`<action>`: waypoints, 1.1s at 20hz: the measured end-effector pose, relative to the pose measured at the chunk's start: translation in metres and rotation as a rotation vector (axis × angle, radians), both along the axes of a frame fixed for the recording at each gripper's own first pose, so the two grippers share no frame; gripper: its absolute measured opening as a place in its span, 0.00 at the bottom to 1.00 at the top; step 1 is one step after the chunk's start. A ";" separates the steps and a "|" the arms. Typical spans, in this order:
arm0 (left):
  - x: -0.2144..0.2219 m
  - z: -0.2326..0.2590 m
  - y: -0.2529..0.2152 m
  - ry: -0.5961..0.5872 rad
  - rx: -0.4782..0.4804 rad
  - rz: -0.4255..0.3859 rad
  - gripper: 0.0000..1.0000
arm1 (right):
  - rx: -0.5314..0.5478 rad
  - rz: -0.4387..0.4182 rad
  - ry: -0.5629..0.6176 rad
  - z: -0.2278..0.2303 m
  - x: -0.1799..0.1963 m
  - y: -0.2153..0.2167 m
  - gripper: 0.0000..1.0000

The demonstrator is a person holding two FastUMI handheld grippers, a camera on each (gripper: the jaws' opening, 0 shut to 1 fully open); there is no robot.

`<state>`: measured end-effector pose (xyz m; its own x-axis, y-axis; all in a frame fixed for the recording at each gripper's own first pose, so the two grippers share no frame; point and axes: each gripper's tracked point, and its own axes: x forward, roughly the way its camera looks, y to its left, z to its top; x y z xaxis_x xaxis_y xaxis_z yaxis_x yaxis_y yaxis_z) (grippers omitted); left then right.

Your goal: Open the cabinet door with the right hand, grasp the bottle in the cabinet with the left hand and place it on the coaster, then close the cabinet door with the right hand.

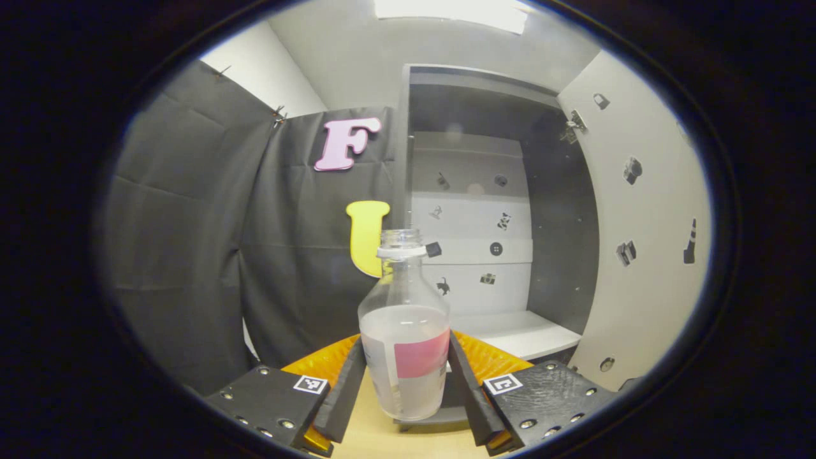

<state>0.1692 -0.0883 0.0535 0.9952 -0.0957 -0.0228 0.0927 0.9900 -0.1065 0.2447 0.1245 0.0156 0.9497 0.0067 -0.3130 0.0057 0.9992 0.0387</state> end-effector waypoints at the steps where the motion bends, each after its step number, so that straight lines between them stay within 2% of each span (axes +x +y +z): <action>1: -0.006 -0.002 0.006 0.003 -0.004 0.012 0.72 | -0.004 0.009 0.001 0.000 -0.001 0.001 0.98; 3: -0.019 -0.008 0.020 0.005 -0.008 0.032 0.74 | 0.002 0.030 0.000 -0.001 -0.003 0.004 0.98; 8: -0.051 -0.035 0.038 0.022 -0.022 0.051 0.72 | 0.021 0.045 -0.013 0.001 -0.003 0.010 0.98; 10: -0.062 -0.045 0.044 0.024 -0.024 0.053 0.72 | 0.036 0.040 -0.032 0.005 -0.002 0.012 0.98; 11: -0.067 -0.050 0.046 0.024 -0.023 0.052 0.72 | 0.046 0.039 -0.042 0.006 -0.001 0.014 0.93; 14: -0.076 -0.072 0.054 0.033 -0.013 0.054 0.72 | 0.065 0.025 -0.073 0.011 0.005 0.015 0.98; 15: -0.079 -0.081 0.056 0.039 -0.008 0.056 0.74 | 0.072 0.020 -0.077 0.012 0.006 0.015 0.93; 18: -0.087 -0.111 0.063 0.066 0.005 0.065 0.72 | 0.080 0.001 -0.081 0.011 0.005 0.014 0.93; 19: -0.087 -0.121 0.064 0.082 0.008 0.070 0.74 | 0.080 -0.010 -0.076 0.011 0.005 0.013 0.98; 20: -0.088 -0.133 0.065 0.097 0.007 0.076 0.72 | 0.082 -0.016 -0.068 0.010 0.005 0.012 0.92; 21: -0.089 -0.143 0.065 0.110 0.000 0.080 0.74 | 0.082 -0.019 -0.060 0.009 0.003 0.013 0.92; 22: -0.091 -0.153 0.064 0.120 -0.016 0.079 0.76 | 0.079 -0.026 -0.059 0.009 0.002 0.012 0.98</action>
<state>0.0784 -0.0239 -0.0994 0.9898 -0.0181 -0.1417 -0.0002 0.9918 -0.1282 0.2471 0.1361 0.0244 0.9666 0.0043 -0.2561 0.0270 0.9926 0.1187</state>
